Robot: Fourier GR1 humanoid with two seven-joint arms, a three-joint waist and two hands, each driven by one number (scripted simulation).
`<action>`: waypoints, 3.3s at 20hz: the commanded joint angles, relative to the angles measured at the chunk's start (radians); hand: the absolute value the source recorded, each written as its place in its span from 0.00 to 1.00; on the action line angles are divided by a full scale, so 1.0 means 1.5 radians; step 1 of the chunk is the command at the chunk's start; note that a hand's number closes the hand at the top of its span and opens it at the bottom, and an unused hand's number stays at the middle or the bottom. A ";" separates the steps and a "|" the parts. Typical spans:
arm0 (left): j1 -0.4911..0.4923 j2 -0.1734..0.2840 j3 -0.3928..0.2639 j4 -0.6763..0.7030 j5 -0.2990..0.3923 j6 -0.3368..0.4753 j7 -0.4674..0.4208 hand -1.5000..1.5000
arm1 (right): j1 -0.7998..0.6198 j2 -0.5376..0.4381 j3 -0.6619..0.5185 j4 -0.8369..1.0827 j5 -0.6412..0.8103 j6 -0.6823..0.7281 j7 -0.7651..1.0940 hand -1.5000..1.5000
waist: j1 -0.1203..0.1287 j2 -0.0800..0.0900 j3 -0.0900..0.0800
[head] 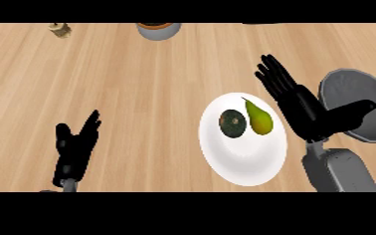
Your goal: Pick the squash from the plate and place it in the pan
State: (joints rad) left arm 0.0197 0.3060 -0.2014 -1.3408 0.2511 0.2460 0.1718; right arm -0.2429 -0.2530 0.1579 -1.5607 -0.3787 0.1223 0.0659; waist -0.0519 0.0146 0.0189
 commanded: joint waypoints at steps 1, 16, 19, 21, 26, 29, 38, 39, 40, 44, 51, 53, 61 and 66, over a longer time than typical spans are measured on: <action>-0.030 0.021 0.003 -0.037 -0.016 -0.010 0.015 0.50 | -0.022 0.015 -0.006 0.031 -0.006 0.034 -0.039 1.00 | 0.037 -0.009 -0.012; -0.136 0.025 0.066 -0.147 0.026 -0.010 0.002 0.50 | -0.063 -0.257 -0.085 0.219 0.296 0.238 -0.551 0.00 | 0.052 -0.003 -0.010; -0.140 0.013 0.061 -0.126 0.015 -0.007 -0.008 0.50 | -0.111 -0.294 -0.060 0.236 0.361 0.230 -0.609 0.00 | 0.050 -0.004 -0.011; -0.138 0.023 0.078 -0.141 0.030 -0.022 0.001 0.50 | -0.160 -0.285 -0.045 0.282 0.391 0.208 -0.627 0.00 | 0.054 -0.005 -0.012; -0.129 0.034 0.090 -0.154 0.033 -0.036 0.011 0.50 | -0.247 -0.277 0.028 0.249 0.457 0.200 -0.534 0.00 | 0.054 -0.007 -0.013; -0.136 0.013 0.094 -0.109 0.015 -0.021 -0.020 0.50 | -0.246 -0.256 0.079 0.172 0.526 0.155 -0.463 0.00 | 0.039 -0.010 -0.014; -0.117 0.004 0.083 -0.144 0.008 -0.028 -0.007 0.50 | -0.281 -0.248 0.225 0.198 0.708 0.221 -0.376 0.00 | 0.047 -0.009 -0.013; -0.149 0.001 0.084 -0.128 0.006 -0.022 0.010 0.50 | -0.298 -0.258 0.235 0.169 0.708 0.267 -0.359 0.00 | 0.038 -0.010 -0.014; -0.106 0.000 0.084 -0.144 0.004 -0.026 -0.016 0.50 | -0.285 -0.258 0.246 0.153 0.721 0.273 -0.345 0.00 | 0.040 -0.012 -0.014; -0.124 -0.005 0.105 -0.109 0.005 -0.050 -0.029 0.50 | -0.223 -0.290 0.230 0.098 0.755 0.271 -0.384 0.00 | 0.031 -0.010 -0.013; -0.128 -0.007 0.106 -0.161 -0.010 -0.027 0.033 0.50 | -0.193 -0.293 0.242 -0.012 0.861 0.250 -0.314 0.00 | 0.029 -0.012 -0.013; -0.140 0.004 0.127 -0.152 0.002 -0.038 0.046 0.50 | -0.146 -0.255 0.268 -0.053 0.900 0.225 -0.263 0.00 | 0.028 -0.012 -0.013; -0.107 -0.035 0.120 -0.177 -0.033 -0.048 0.036 0.50 | -0.114 -0.199 0.229 -0.065 0.955 0.267 -0.306 0.00 | 0.035 -0.010 -0.013; -0.132 -0.024 0.141 -0.198 -0.036 -0.050 0.074 0.50 | -0.084 -0.147 0.261 -0.056 1.030 0.270 -0.249 0.00 | 0.035 -0.010 -0.013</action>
State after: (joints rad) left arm -0.1670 0.2715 0.0025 -1.5971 0.2098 0.1603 0.2359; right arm -0.4297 -0.5016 0.5249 -1.6343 1.0973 0.5379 -0.3324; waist 0.0013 -0.0009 -0.0003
